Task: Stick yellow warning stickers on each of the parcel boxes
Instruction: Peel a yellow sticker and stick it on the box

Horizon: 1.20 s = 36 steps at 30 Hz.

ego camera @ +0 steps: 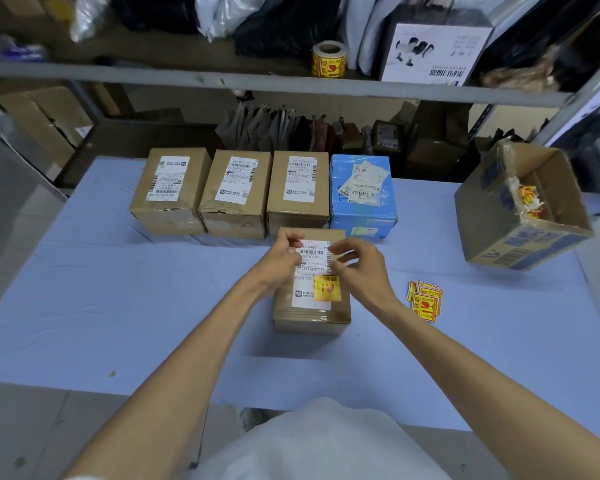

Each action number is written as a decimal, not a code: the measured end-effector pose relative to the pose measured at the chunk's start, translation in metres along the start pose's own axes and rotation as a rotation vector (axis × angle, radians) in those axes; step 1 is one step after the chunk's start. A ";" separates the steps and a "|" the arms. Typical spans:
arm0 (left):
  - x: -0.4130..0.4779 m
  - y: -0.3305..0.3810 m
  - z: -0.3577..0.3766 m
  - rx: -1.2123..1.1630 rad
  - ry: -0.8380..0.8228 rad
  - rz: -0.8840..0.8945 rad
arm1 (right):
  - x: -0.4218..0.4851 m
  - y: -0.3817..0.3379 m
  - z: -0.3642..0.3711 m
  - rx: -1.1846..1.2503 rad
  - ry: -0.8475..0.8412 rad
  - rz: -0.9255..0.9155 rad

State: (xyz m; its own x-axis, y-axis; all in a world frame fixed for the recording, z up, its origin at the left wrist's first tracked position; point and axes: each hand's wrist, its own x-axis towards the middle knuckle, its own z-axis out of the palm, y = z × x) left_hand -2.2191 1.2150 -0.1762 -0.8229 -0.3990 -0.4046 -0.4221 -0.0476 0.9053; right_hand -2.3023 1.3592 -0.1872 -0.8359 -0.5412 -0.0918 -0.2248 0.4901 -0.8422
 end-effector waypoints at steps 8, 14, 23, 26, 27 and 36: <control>0.008 0.033 0.004 -0.217 -0.061 0.117 | 0.011 -0.048 0.001 -0.004 0.072 -0.328; 0.006 0.055 0.008 -0.629 -0.192 0.032 | 0.011 -0.057 0.002 -0.080 0.171 -0.460; 0.014 0.050 0.006 -0.350 0.058 0.118 | 0.025 -0.054 -0.016 0.032 0.126 -0.307; 0.018 0.053 0.006 -0.352 0.114 0.170 | 0.026 -0.058 -0.018 0.119 0.163 -0.240; 0.019 0.055 0.007 -0.347 0.132 0.188 | 0.026 -0.059 -0.019 0.161 0.173 -0.216; 0.030 0.065 0.012 -0.592 -0.031 0.078 | 0.045 -0.058 -0.037 0.478 0.171 0.001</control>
State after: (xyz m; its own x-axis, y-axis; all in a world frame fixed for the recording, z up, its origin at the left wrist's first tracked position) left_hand -2.2757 1.2108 -0.1307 -0.8576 -0.3950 -0.3293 -0.0834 -0.5249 0.8471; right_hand -2.3456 1.3314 -0.1229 -0.9148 -0.4020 -0.0382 -0.0030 0.1013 -0.9949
